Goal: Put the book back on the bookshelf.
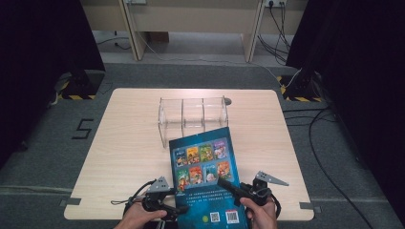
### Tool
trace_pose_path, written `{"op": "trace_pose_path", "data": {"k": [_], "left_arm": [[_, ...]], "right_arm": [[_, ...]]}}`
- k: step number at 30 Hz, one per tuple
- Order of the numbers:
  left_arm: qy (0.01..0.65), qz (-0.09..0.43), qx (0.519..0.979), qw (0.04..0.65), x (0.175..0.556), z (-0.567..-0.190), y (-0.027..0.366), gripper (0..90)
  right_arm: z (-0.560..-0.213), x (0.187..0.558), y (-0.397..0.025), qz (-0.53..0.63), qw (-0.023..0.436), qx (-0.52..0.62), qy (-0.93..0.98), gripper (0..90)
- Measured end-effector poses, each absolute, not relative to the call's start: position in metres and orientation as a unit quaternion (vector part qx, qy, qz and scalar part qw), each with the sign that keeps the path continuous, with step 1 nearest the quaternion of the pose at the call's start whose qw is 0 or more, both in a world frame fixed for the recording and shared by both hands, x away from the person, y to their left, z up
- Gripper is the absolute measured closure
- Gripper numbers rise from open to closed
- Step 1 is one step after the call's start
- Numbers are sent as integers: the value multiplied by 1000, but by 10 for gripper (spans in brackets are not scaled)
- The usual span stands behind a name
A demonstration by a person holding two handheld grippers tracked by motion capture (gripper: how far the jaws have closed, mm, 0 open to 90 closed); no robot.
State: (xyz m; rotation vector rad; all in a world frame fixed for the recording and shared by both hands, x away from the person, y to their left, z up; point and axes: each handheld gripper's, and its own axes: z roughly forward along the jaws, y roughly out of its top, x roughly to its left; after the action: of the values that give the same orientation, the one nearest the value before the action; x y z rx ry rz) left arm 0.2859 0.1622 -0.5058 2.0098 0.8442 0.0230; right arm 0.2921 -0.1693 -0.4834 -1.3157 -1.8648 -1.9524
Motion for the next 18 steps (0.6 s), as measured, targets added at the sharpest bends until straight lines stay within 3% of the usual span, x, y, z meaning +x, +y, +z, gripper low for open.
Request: {"op": "trace_pose_path", "data": {"k": [6,7,12,13,17,18], "left_arm": [[342,9,816,466,287,-504,168,209],[336,13,821,462,288,-505,166,209],[333,15,825,456,288,-507,166,209],[332,21,829,450,289,-508,166,210],[328,25,835,441,290,-510,166,210],[328,25,837,437,290,-512,165,210]], "right_arm": [[-467,294,-170,-687,49,-423,-589,786],[-461,293,-170,-692,21,-415,-590,786],[-450,294,-172,-698,-28,-406,-589,785],[-444,293,-173,-697,-61,-395,-595,785],[-438,290,-174,-686,-124,-356,-622,785],[-438,290,-174,-686,-124,-356,-622,785]]}}
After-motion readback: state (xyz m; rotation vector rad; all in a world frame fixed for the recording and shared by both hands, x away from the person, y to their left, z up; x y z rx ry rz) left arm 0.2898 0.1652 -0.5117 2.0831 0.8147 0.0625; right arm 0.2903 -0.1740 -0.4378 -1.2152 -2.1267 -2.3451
